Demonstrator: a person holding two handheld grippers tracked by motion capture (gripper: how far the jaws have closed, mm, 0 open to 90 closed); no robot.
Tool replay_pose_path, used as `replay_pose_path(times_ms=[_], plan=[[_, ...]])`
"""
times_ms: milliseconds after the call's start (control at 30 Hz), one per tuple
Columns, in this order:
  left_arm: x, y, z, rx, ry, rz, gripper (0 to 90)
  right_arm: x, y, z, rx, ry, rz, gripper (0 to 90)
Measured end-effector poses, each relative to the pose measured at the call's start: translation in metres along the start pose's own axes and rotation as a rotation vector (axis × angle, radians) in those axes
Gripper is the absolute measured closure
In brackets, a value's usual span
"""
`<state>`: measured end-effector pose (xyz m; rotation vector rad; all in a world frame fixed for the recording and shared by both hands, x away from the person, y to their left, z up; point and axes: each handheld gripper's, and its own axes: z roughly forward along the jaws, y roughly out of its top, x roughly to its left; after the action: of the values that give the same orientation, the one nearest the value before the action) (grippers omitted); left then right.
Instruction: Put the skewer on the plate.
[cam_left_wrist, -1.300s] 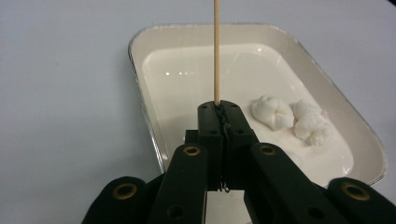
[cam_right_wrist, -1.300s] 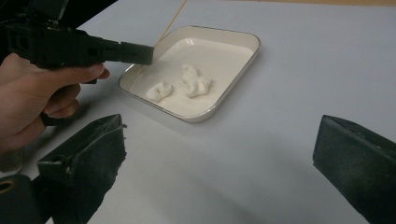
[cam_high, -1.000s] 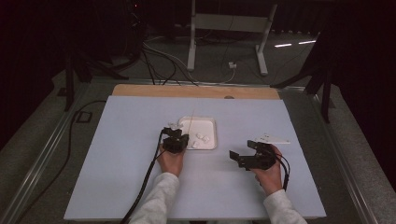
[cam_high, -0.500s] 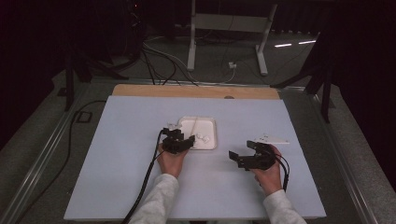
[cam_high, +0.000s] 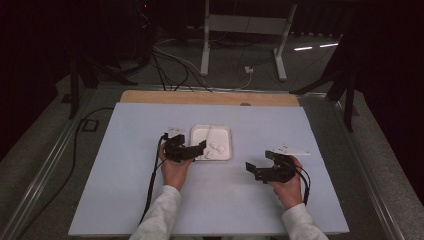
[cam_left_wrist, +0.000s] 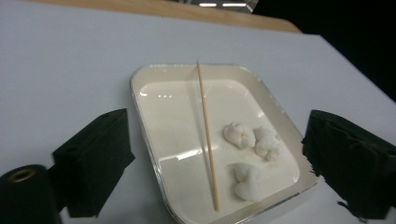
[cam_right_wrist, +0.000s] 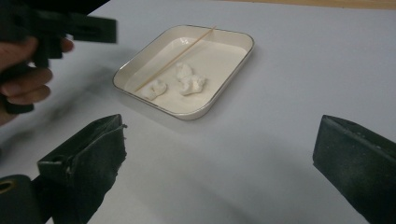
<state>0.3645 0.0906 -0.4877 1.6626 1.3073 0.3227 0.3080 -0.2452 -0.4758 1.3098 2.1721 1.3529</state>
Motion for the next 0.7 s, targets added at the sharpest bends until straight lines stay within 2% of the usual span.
replay_pose_path(times_ms=[133, 433, 567, 700], plan=[[0.007, 0.006, -0.016, -0.024, -0.015, 0.004, 2.0, 0.0, 0.0, -0.002, -0.002, -0.004, -0.005, 2.2], [0.018, 0.011, -0.056, -0.083, 0.02, 0.111, 0.7, 0.001, -0.001, -0.007, -0.021, -0.019, -0.017, 2.2], [0.023, 0.008, -0.073, -0.11, 0.009, 0.154, 0.7, -0.001, -0.002, -0.011, -0.04, -0.023, -0.016, 2.2], [0.029, 0.006, -0.088, -0.131, -0.006, 0.179, 0.7, -0.003, -0.004, -0.016, -0.059, -0.03, -0.015, 2.2]])
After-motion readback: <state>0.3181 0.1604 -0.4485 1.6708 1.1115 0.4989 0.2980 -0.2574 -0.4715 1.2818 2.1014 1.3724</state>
